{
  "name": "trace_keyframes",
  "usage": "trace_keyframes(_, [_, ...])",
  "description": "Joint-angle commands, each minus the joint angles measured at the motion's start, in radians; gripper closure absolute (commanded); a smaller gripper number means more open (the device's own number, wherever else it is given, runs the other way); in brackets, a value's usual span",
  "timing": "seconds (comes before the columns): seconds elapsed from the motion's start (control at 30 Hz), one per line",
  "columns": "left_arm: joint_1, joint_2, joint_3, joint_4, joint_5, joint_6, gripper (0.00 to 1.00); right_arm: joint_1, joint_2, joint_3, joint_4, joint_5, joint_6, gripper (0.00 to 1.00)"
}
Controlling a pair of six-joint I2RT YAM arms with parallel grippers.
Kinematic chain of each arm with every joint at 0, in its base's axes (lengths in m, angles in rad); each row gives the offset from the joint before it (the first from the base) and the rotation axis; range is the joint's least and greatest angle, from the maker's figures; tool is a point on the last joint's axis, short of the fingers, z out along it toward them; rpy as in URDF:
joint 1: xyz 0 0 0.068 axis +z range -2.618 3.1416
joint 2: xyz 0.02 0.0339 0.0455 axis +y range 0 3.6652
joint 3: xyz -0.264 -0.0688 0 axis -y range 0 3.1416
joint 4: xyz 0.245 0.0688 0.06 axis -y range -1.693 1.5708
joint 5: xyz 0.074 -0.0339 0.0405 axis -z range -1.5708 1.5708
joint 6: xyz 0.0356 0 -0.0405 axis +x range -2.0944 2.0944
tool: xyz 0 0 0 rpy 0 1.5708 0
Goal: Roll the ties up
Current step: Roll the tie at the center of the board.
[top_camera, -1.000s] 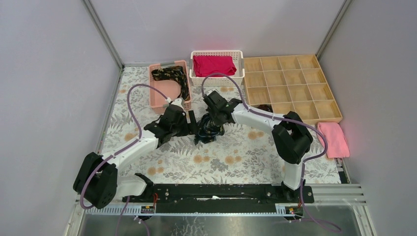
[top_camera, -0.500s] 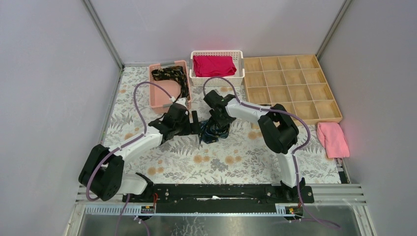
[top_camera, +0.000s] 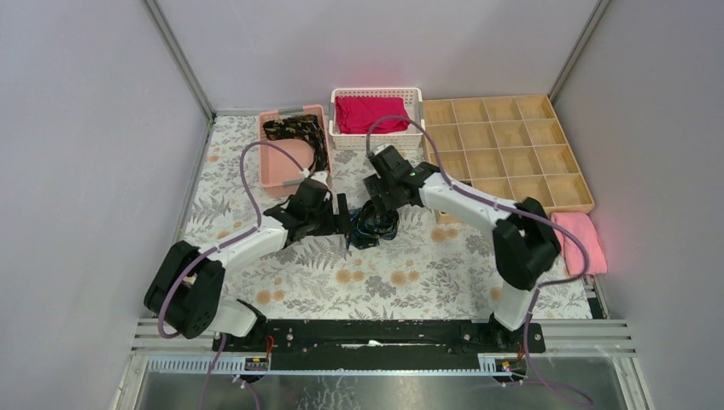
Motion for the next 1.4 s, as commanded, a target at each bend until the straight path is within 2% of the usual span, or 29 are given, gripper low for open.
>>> trace_keyframes(0.0, [-0.008,0.059,0.028,0.084,0.035,0.022,0.09,-0.004,-0.104,0.005,0.034,-0.053,0.011,0.25])
trace_keyframes(0.2, [-0.028,0.122,0.066,0.113,0.057,0.023,0.09,-0.015,-0.042,-0.011,0.044,-0.003,0.003,0.26])
trace_keyframes(0.5, [-0.052,0.211,0.131,0.077,-0.02,0.056,0.1,-0.083,-0.026,-0.106,0.169,-0.112,0.031,0.28])
trace_keyframes(0.57, [-0.052,0.231,0.136,0.072,-0.066,0.062,0.16,-0.085,-0.025,-0.111,0.177,-0.115,0.033,0.28])
trace_keyframes(0.77, [-0.053,0.289,0.162,0.013,-0.139,0.069,0.51,-0.088,0.001,-0.111,0.196,-0.191,0.04,0.29])
trace_keyframes(0.97, [-0.053,0.292,0.154,0.016,-0.141,0.07,0.6,-0.088,0.031,-0.107,0.202,-0.258,0.056,0.3])
trace_keyframes(1.2, [-0.053,0.33,0.172,0.046,-0.1,0.068,0.62,-0.085,0.098,-0.123,0.252,-0.315,0.08,0.33])
trace_keyframes(1.27, [-0.053,0.341,0.175,0.064,-0.079,0.067,0.63,-0.084,0.124,-0.106,0.24,-0.29,0.084,0.35])
trace_keyframes(1.3, [-0.053,0.349,0.18,0.07,-0.063,0.067,0.64,-0.081,0.135,-0.097,0.23,-0.27,0.086,0.36])
trace_keyframes(1.37, [-0.053,0.366,0.187,0.074,-0.034,0.066,0.76,-0.074,0.143,-0.089,0.213,-0.204,0.087,0.39])
